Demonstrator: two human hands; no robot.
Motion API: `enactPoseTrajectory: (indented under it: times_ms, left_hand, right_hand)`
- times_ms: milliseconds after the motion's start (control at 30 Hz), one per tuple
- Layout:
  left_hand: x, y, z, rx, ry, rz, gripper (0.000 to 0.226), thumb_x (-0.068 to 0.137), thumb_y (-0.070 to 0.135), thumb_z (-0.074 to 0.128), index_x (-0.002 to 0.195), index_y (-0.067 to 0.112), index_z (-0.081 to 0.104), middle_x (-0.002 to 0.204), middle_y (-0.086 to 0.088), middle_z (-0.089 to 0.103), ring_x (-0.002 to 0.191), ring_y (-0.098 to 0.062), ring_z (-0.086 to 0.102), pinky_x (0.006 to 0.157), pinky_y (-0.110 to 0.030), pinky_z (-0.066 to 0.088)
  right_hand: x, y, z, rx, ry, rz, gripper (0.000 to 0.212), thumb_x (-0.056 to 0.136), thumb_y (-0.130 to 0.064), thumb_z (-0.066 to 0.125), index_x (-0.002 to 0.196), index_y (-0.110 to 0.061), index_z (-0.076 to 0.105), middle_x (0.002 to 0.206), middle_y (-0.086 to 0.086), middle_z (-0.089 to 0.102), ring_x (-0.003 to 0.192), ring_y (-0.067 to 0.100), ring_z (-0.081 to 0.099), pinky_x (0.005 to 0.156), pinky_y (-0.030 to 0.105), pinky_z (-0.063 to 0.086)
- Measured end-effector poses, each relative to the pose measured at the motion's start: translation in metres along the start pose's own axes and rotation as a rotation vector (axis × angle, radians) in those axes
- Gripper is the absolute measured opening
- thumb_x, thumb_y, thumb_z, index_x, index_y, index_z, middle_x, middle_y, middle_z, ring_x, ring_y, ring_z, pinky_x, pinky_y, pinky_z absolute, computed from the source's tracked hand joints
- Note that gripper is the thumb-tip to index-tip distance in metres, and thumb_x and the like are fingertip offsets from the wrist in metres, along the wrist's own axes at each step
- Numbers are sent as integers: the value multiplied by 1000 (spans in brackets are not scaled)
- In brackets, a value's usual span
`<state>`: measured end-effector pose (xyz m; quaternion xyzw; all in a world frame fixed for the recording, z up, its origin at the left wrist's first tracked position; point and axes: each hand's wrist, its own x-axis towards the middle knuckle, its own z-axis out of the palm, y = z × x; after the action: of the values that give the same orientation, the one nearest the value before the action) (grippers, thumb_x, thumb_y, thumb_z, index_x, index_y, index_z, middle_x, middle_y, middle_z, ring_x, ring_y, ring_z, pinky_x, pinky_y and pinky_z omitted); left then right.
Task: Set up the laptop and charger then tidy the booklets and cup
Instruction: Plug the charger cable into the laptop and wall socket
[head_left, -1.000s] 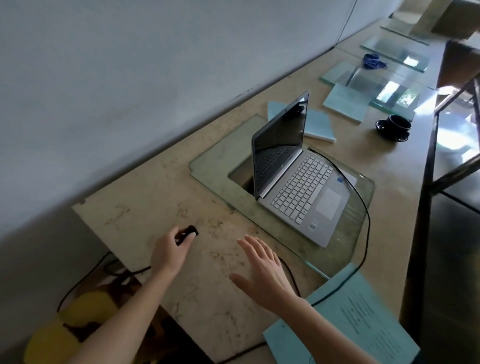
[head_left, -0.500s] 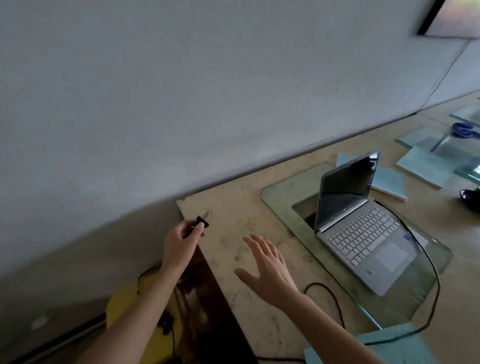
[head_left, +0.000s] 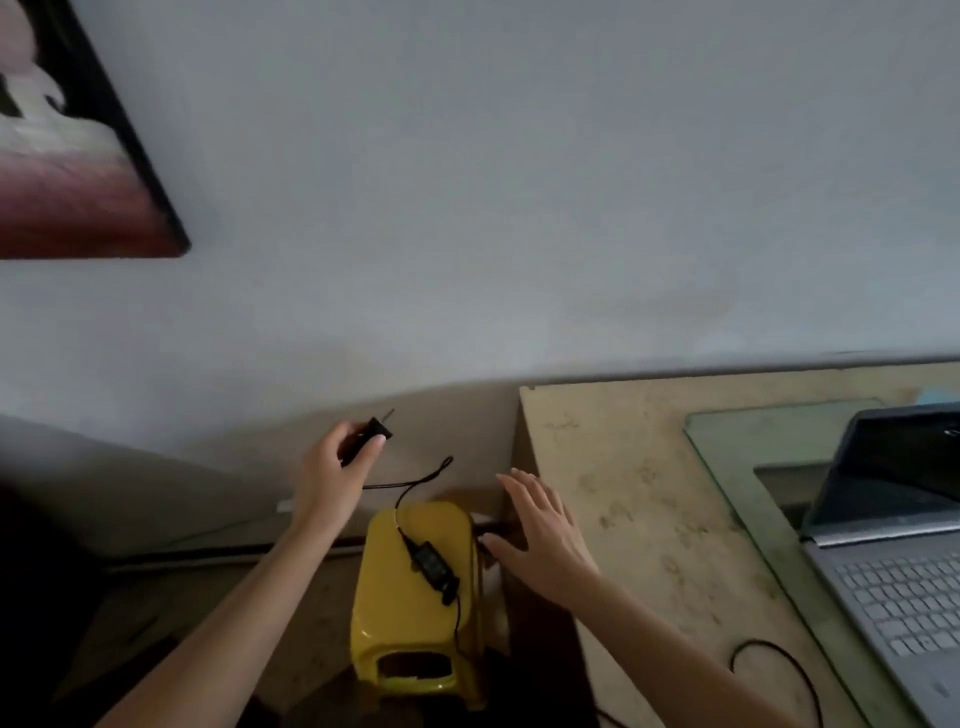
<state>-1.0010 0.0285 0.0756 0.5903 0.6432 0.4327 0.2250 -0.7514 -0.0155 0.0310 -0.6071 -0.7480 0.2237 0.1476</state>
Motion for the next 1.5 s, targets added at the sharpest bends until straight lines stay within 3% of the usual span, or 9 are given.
enactPoseTrajectory:
  times_ms: [100,233,433,767,900,1067,1267,1433,1500]
  left_hand:
    - [-9,-19,-25,44,97,-41,24,87,27,63,103,10,66,86,6,66,78,-7,61,61,-12,41]
    - [-8,-45,-53,67,184,-96,27,84,26,67,104,9,66,89,1,69,81,-12,64,69,-17,47]
    - [16,-89,-90,9,378,-151,17,82,25,69,96,19,61,83,12,66,76,1,62,61,-10,42]
    - [73,-191,-110,-21,413,-216,10,82,23,69,84,24,59,73,17,64,76,8,63,55,-4,46]
    - [75,-241,-90,5,435,-224,16,80,18,71,83,25,57,72,17,64,70,3,65,56,-5,47]
    - [65,-327,-34,-12,464,-271,15,79,17,71,83,23,58,74,14,67,80,7,65,61,-3,47]
    - [48,-452,29,0,420,-470,22,80,27,72,76,37,52,76,19,67,78,7,63,60,-14,47]
    - [40,-542,74,85,418,-471,25,78,27,74,75,39,51,76,22,67,78,3,65,64,-24,53]
    - [45,-573,90,103,442,-454,25,78,28,73,75,39,50,76,24,66,78,3,64,63,-24,52]
  right_hand:
    - [24,-26,12,-11,-26,-76,76,86,-54,52,148,-34,14,159,-9,11,147,16,2,120,41,11]
    - [68,-67,25,-34,-16,-186,74,86,-56,50,147,-35,16,159,-8,13,147,16,4,118,39,8]
    - [139,-129,54,-19,-34,-264,72,85,-55,47,147,-33,17,158,-8,15,146,15,7,118,40,11]
    - [244,-179,120,-71,-120,-338,71,88,-54,43,149,-31,14,159,-9,13,146,14,6,119,37,12]
    - [278,-175,174,-133,-170,-402,68,90,-50,46,148,-30,18,157,-8,18,145,15,11,118,37,14]
    - [313,-141,277,-300,-222,-589,69,87,-49,47,146,-31,16,158,-6,16,147,19,7,118,42,6]
    - [356,-78,377,-497,-156,-791,71,87,-52,49,148,-29,21,160,-1,15,148,26,6,115,50,-4]
    - [398,-41,436,-754,-177,-926,81,72,-51,72,142,-25,40,153,4,36,142,29,30,111,59,12]
    - [419,-28,463,-806,-115,-950,84,75,-45,71,146,-27,32,158,3,23,146,30,18,110,60,-1]
